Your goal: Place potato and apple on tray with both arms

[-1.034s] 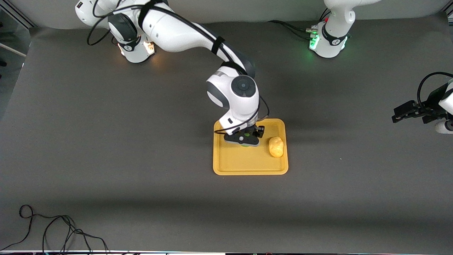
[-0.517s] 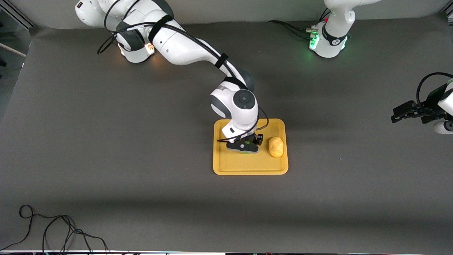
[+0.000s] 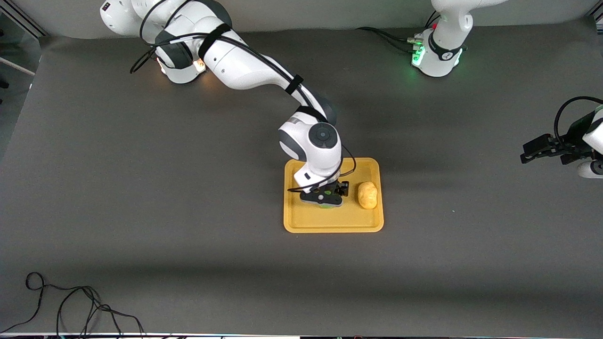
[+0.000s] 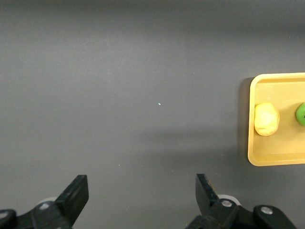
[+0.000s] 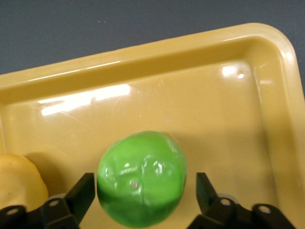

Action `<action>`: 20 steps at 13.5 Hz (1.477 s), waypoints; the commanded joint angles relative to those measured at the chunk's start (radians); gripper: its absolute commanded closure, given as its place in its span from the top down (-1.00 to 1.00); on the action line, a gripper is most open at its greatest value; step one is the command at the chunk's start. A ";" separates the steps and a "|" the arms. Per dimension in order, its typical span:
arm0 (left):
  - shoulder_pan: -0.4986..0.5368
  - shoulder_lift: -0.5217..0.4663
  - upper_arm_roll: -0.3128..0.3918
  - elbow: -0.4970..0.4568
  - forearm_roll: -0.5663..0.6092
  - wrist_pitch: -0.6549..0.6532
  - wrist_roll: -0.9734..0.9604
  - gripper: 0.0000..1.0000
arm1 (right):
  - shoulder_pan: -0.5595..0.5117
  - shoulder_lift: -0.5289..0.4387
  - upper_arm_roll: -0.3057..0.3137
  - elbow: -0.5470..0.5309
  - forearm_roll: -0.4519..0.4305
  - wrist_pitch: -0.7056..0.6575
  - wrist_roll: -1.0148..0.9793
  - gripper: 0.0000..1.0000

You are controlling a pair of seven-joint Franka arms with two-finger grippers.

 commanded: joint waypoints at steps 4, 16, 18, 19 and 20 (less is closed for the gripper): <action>0.009 -0.006 -0.004 0.002 -0.010 -0.007 0.018 1.00 | -0.049 -0.188 0.000 0.035 -0.006 -0.295 -0.021 1.00; 0.003 -0.012 -0.005 -0.003 -0.004 -0.012 0.014 1.00 | -0.571 -0.860 -0.007 -0.453 0.088 -0.597 -0.915 1.00; 0.001 -0.012 -0.005 -0.003 0.001 -0.014 0.014 1.00 | -0.615 -0.957 -0.015 -0.557 0.086 -0.587 -0.940 1.00; -0.001 -0.014 -0.005 -0.005 0.002 -0.014 0.014 1.00 | -0.648 -1.009 -0.014 -0.616 0.087 -0.562 -0.942 1.00; -0.001 -0.014 -0.005 -0.003 0.002 -0.014 0.014 1.00 | -0.677 -1.052 -0.012 -0.670 0.086 -0.544 -0.945 1.00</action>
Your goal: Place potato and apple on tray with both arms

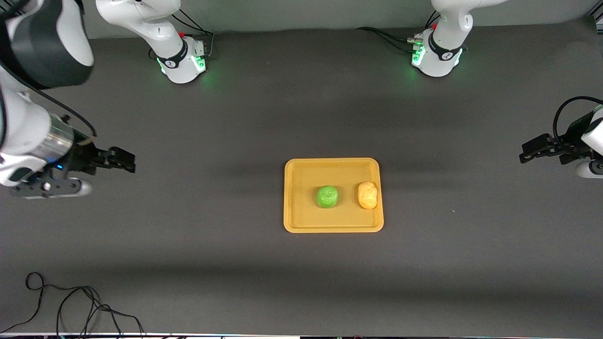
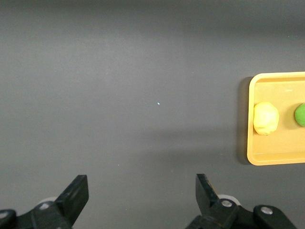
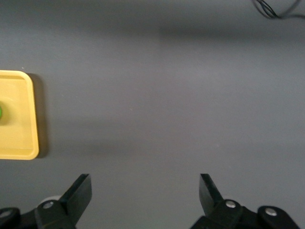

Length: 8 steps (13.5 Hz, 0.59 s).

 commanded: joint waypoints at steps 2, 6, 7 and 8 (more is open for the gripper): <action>-0.002 -0.015 -0.003 -0.003 0.005 -0.012 0.014 1.00 | -0.103 -0.169 0.018 -0.209 0.016 0.065 -0.070 1.00; -0.004 -0.014 -0.005 -0.004 0.008 -0.010 0.014 1.00 | -0.221 -0.167 0.034 -0.182 0.010 0.061 -0.101 1.00; -0.004 -0.015 -0.008 -0.003 0.011 -0.010 0.014 1.00 | -0.221 -0.164 0.035 -0.168 0.006 0.060 -0.100 1.00; -0.007 -0.015 -0.011 -0.003 0.040 -0.010 0.014 1.00 | -0.215 -0.161 0.033 -0.159 0.003 0.060 -0.100 1.00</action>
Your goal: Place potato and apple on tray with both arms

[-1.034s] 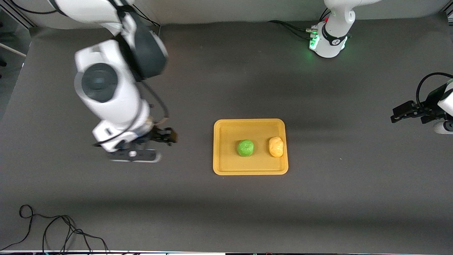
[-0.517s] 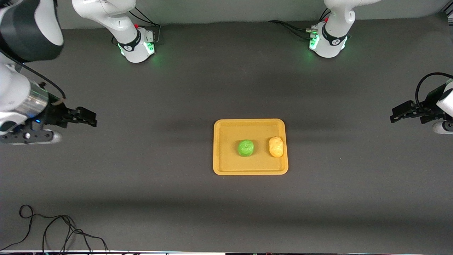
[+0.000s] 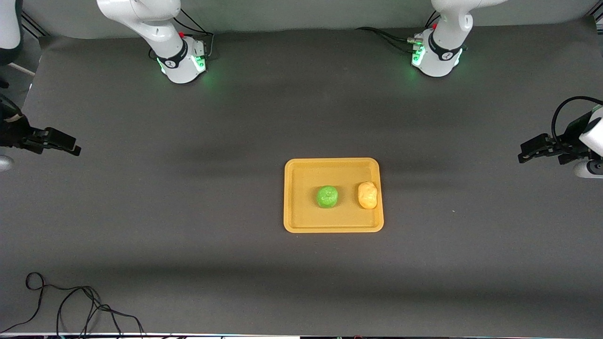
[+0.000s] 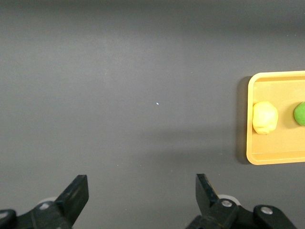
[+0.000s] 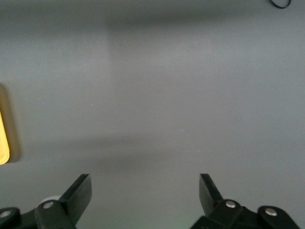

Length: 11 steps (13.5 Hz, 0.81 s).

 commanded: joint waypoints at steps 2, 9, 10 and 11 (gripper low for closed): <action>-0.026 -0.018 -0.003 -0.003 0.068 -0.013 0.012 1.00 | 0.002 -0.007 0.018 0.023 0.001 -0.019 -0.005 1.00; -0.028 -0.032 -0.011 0.002 0.069 -0.050 -0.004 1.00 | 0.003 -0.007 0.018 0.029 0.006 -0.071 0.005 1.00; -0.028 -0.032 -0.013 0.002 0.068 -0.049 -0.004 1.00 | 0.003 -0.007 0.018 0.029 0.006 -0.071 0.007 1.00; -0.028 -0.028 -0.017 0.000 0.068 -0.044 -0.004 1.00 | 0.003 -0.007 0.018 0.029 0.007 -0.071 0.008 1.00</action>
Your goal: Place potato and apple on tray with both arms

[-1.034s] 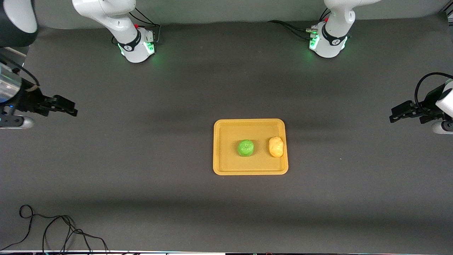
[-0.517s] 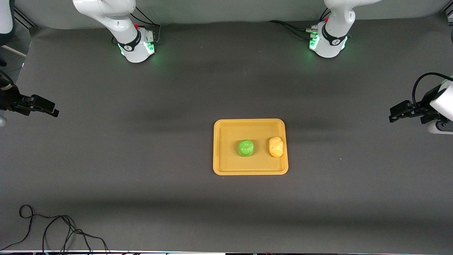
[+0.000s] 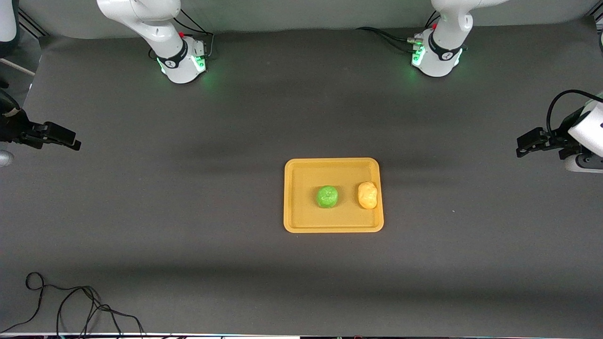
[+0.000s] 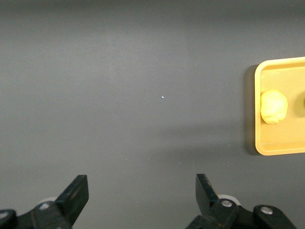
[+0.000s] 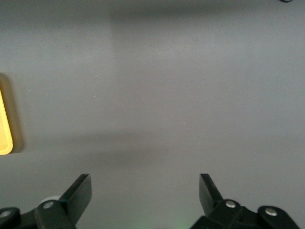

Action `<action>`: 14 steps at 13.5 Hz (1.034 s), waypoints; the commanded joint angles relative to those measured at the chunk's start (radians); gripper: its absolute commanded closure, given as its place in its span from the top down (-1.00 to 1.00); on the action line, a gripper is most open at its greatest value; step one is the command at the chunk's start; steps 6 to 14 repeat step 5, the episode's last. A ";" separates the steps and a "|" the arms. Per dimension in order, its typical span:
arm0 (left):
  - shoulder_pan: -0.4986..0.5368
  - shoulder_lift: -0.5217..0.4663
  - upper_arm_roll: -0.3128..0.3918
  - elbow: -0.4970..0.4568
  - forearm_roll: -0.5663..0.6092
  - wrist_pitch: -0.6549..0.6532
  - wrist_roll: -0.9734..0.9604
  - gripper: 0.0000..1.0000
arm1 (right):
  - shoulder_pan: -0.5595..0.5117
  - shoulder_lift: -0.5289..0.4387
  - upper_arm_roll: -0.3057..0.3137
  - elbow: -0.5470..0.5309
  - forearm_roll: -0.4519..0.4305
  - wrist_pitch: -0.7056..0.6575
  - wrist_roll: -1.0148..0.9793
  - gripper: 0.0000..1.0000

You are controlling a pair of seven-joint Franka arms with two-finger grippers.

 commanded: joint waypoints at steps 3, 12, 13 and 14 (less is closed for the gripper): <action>-0.022 -0.004 -0.007 -0.002 0.016 -0.011 -0.007 1.00 | 0.000 -0.005 0.002 0.009 0.010 -0.017 0.008 1.00; -0.022 -0.004 -0.007 -0.004 0.016 -0.012 -0.007 1.00 | 0.000 -0.002 0.002 0.017 0.010 -0.026 0.006 1.00; -0.022 -0.004 -0.007 -0.004 0.016 -0.012 -0.007 1.00 | 0.000 -0.002 0.002 0.017 0.010 -0.026 0.006 1.00; -0.022 -0.004 -0.007 -0.004 0.016 -0.012 -0.007 1.00 | 0.000 -0.002 0.002 0.017 0.010 -0.026 0.006 1.00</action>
